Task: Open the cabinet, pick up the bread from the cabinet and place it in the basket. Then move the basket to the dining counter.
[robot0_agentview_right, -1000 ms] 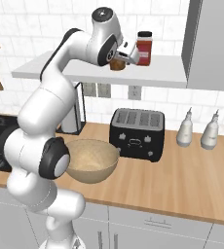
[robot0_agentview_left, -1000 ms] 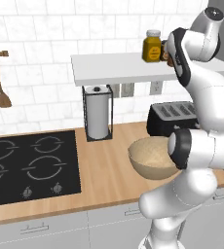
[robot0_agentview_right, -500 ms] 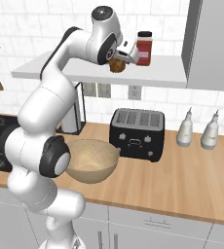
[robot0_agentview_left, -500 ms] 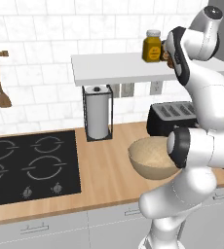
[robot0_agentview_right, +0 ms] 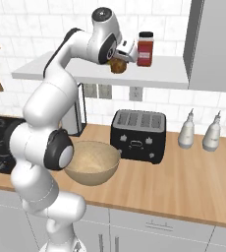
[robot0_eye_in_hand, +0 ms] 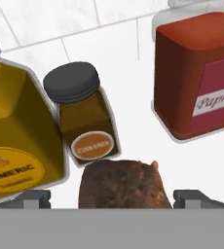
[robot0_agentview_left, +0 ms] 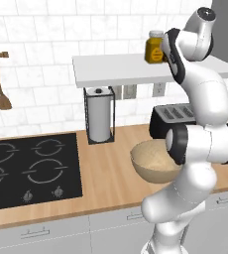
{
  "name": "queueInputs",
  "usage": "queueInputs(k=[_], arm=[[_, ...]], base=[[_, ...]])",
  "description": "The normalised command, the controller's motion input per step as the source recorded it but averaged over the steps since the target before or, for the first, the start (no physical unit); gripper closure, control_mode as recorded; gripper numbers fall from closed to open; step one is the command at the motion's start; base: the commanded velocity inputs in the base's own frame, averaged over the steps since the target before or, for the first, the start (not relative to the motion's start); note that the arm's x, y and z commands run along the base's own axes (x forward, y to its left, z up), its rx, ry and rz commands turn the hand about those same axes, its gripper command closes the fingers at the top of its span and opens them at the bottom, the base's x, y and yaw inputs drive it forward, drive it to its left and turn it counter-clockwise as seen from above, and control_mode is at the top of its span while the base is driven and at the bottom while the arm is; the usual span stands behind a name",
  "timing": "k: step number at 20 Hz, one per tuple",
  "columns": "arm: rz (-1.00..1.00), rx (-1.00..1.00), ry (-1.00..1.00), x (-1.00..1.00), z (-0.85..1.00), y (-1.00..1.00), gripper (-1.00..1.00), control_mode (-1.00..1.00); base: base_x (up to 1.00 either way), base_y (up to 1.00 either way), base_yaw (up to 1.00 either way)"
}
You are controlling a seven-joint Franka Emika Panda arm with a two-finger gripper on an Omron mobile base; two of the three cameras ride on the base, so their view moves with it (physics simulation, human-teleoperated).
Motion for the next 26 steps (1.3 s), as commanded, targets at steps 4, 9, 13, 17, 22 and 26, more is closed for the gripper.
queueInputs(k=[4, 9, 13, 17, 22, 26], arm=[[0.0, 0.0, 0.0, 0.22, -0.09, -0.08, -1.0, -1.0], [0.0, 0.0, 0.0, 0.03, -0.32, -0.19, -1.0, -1.0], [0.0, 0.0, 0.0, 0.01, -0.44, -0.11, -1.0, -1.0], [0.0, 0.0, 0.0, 0.0, -0.55, -0.01, -1.0, -1.0], [0.0, 0.01, 0.0, 0.04, -0.64, 0.0, 1.0, -1.0], [0.0, 0.0, 0.0, 0.12, -0.83, -0.01, 1.0, -1.0]], base=[[0.0, 0.0, 0.0], [0.0, 0.0, 0.0], [0.0, 0.0, 0.0], [0.0, 0.0, 0.0], [0.0, 0.0, 0.0], [0.0, 0.0, 0.0]])
